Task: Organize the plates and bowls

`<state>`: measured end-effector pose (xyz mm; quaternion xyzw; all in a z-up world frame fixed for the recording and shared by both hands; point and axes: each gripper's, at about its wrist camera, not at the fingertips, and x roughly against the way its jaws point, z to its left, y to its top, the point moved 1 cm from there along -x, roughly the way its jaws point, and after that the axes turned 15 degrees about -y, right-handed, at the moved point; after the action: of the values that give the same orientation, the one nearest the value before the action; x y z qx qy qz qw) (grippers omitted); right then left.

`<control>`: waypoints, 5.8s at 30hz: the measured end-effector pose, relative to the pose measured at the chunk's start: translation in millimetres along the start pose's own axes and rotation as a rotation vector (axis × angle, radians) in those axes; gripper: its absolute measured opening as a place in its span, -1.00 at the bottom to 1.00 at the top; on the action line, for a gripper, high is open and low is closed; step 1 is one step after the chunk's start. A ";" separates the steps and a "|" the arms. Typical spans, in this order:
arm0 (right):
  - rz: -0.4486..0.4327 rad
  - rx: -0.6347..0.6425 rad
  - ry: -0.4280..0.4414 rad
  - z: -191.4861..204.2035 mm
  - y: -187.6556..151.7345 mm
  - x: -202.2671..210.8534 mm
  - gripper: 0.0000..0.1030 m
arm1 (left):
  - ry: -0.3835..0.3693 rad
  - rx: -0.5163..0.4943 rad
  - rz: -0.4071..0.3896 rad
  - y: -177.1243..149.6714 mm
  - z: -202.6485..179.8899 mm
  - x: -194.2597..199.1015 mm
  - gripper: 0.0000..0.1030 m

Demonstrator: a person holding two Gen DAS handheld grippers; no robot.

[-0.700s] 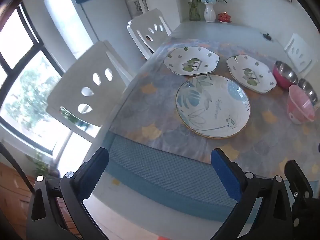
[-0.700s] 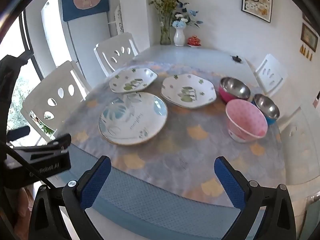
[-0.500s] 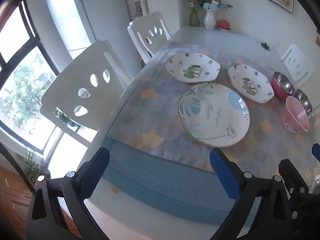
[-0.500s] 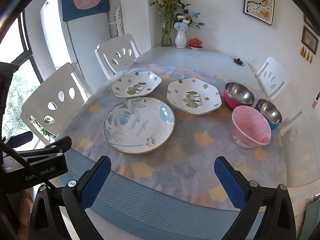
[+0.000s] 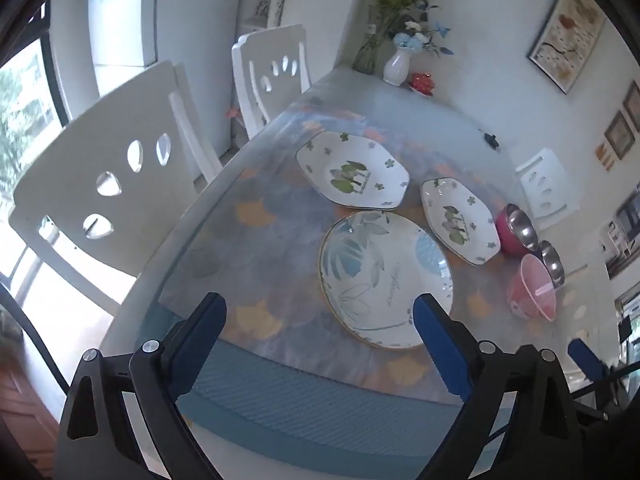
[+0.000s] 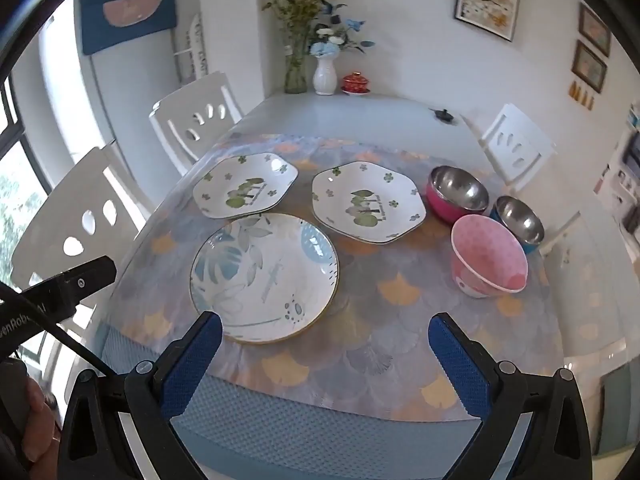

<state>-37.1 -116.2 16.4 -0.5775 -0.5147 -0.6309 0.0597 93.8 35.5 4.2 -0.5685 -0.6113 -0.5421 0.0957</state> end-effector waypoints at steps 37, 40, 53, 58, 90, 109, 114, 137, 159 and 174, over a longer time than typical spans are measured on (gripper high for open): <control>0.167 -0.106 -0.155 28.9 -0.3 -37.9 0.99 | 0.014 -0.230 0.118 24.9 16.4 -49.0 0.83; 0.174 -0.114 -0.164 27.2 -0.8 -39.2 0.99 | 0.002 -0.223 0.124 27.1 15.8 -53.3 0.83; 0.196 -0.127 -0.142 6.7 13.8 -66.6 0.99 | 0.047 -0.189 0.135 38.8 8.1 -74.1 0.83; 0.223 -0.122 -0.110 0.4 16.9 -82.1 0.99 | 0.067 -0.177 0.147 40.2 6.2 -86.6 0.83; 0.340 0.021 0.053 25.1 40.4 -178.0 0.62 | 0.043 -0.159 0.304 48.7 35.9 -169.2 0.81; 0.420 -0.002 0.102 28.6 26.9 -212.4 0.13 | 0.011 -0.142 0.328 46.3 39.0 -188.6 0.73; 0.426 0.000 0.115 32.5 26.7 -216.6 -0.02 | 0.008 -0.147 0.349 43.2 37.3 -195.5 0.50; 0.387 0.051 0.239 36.8 16.3 -215.2 -0.38 | -0.174 -0.176 0.344 32.9 33.2 -197.7 -0.28; 0.364 0.102 0.261 49.7 -6.1 -136.7 -0.38 | -0.117 -0.147 0.226 21.3 55.0 -112.9 -0.28; 0.447 0.159 0.252 126.1 -45.0 -112.3 -0.36 | -0.023 -0.078 0.232 -14.2 120.8 -83.2 -0.28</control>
<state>53.5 -63.1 -123.3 -0.5871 -0.4109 -0.6266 0.3063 170.7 82.8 -112.3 -0.6449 -0.5209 -0.5443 0.1287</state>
